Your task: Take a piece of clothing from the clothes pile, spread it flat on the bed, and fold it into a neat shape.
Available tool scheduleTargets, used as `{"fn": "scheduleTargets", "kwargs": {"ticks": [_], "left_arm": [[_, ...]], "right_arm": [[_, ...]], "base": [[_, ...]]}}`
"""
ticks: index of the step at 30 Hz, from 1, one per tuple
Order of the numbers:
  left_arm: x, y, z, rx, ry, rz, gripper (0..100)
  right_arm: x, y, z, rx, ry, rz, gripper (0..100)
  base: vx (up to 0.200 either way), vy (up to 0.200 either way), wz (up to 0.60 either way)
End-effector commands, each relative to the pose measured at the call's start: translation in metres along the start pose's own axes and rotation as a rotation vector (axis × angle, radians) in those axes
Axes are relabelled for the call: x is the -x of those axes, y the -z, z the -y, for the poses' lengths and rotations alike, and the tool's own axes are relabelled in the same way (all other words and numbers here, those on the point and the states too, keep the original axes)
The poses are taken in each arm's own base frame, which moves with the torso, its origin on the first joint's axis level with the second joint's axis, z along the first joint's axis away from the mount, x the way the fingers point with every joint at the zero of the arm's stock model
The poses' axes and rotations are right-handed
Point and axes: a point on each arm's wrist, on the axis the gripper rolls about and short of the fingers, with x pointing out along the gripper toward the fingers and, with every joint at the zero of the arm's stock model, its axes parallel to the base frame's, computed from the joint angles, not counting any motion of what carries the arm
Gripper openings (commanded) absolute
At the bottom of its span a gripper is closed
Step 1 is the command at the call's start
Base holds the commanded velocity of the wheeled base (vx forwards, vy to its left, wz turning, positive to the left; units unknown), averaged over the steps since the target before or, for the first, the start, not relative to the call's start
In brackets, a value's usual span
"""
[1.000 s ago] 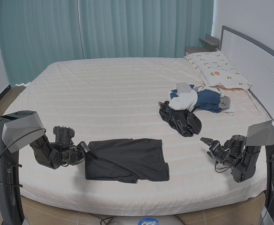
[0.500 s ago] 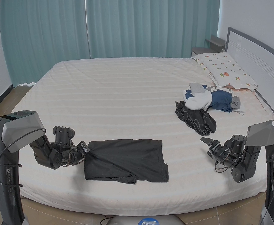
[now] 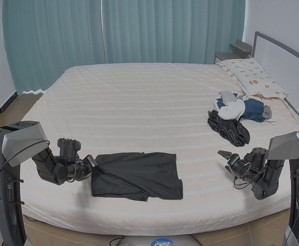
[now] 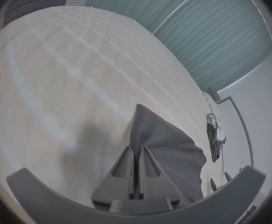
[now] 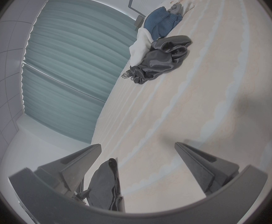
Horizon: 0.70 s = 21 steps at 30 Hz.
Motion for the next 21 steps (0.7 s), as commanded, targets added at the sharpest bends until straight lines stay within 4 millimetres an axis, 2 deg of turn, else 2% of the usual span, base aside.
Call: {"fn": "scheduleTargets", "kwargs": {"ticks": [1, 3, 4, 8, 14, 16, 18, 21], "left_arm": [[0.000, 0.000, 0.000, -0.001, 0.002, 0.000, 0], [0.001, 0.002, 0.000, -0.004, -0.002, -0.005, 0], [0.001, 0.003, -0.002, -0.005, -0.004, -0.009, 100], [0.005, 0.003, 0.000, -0.018, 0.002, -0.004, 100], [-0.001, -0.013, 0.013, -0.027, 0.056, 0.050, 100], [-0.009, -0.018, 0.018, -0.029, 0.074, 0.069, 100], [-0.020, -0.014, 0.016, -0.037, 0.071, 0.060, 100], [-0.026, -0.016, 0.018, -0.040, 0.078, 0.064, 100]], "right_arm": [[0.000, 0.000, 0.000, 0.003, -0.007, 0.005, 100], [0.000, 0.000, 0.000, 0.003, -0.008, 0.004, 100], [0.000, 0.000, 0.000, 0.003, -0.008, 0.004, 100], [0.000, 0.000, -0.001, 0.003, -0.008, 0.004, 100], [-0.001, 0.000, -0.001, 0.005, -0.009, 0.005, 100], [-0.001, 0.000, -0.001, 0.006, -0.011, 0.007, 100], [-0.002, 0.000, 0.000, 0.005, -0.009, 0.005, 100], [-0.002, 0.000, 0.000, 0.005, -0.009, 0.005, 100]], "base": [[0.000, 0.000, 0.00], [0.000, 0.000, 0.00], [0.000, 0.000, 0.00], [0.000, 0.000, 0.00], [0.000, 0.000, 0.00], [0.000, 0.000, 0.00], [0.000, 0.000, 0.00], [0.000, 0.000, 0.00]]}}
